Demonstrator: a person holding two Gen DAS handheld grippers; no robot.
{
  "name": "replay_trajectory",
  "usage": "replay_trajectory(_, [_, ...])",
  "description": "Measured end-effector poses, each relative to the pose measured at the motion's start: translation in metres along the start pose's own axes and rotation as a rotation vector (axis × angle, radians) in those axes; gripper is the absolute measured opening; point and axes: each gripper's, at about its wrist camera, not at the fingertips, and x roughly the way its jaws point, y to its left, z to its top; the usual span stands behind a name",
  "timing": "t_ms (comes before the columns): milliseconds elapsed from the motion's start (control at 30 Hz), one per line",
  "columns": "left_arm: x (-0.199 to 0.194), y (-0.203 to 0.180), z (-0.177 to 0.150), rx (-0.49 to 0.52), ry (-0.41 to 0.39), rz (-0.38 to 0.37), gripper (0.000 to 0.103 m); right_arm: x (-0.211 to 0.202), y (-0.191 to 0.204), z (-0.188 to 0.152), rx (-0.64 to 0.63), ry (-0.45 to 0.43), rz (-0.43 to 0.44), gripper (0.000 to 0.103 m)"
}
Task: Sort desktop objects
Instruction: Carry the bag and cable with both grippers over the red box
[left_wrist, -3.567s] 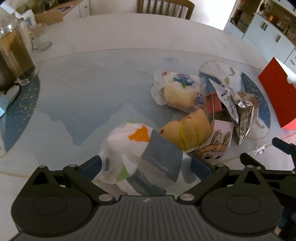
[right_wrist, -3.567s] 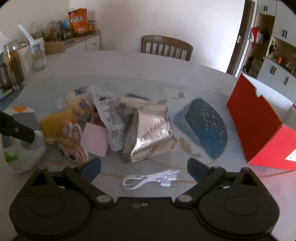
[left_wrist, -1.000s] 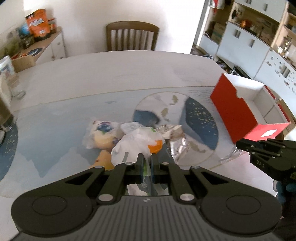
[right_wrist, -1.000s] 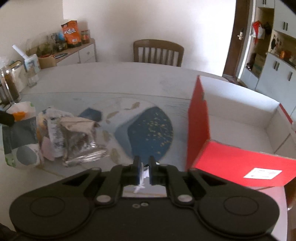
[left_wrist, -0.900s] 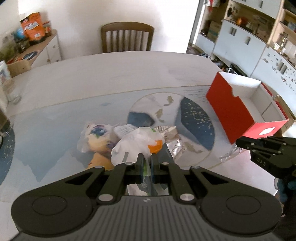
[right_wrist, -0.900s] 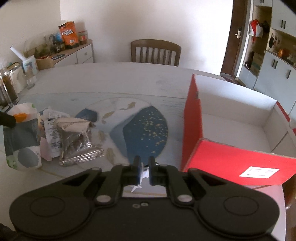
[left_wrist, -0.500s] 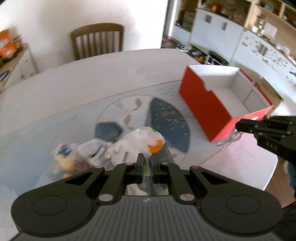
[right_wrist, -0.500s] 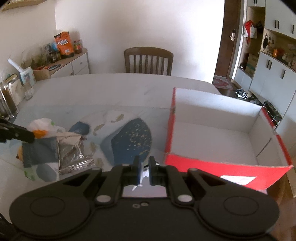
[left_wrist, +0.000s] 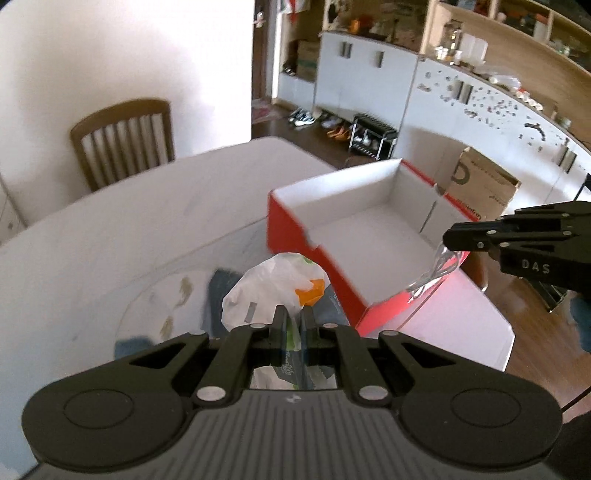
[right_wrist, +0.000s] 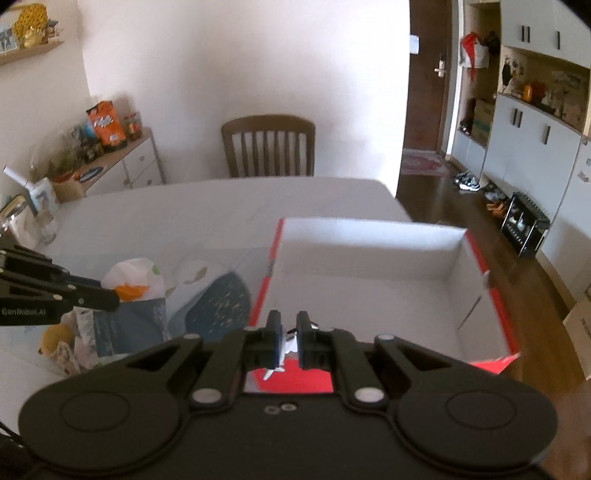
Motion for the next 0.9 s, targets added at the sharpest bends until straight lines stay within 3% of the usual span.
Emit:
replay_trajectory(533, [0.037, -0.051, 0.060, 0.104, -0.016, -0.004, 0.006, 0.012, -0.059, 0.006, -0.012, -0.040, -0.059, 0.007])
replay_trajectory(900, [0.090, -0.074, 0.087, 0.146, 0.049, -0.013, 0.006, 0.041, -0.086, 0.006, -0.012, 0.005, -0.070, 0.007])
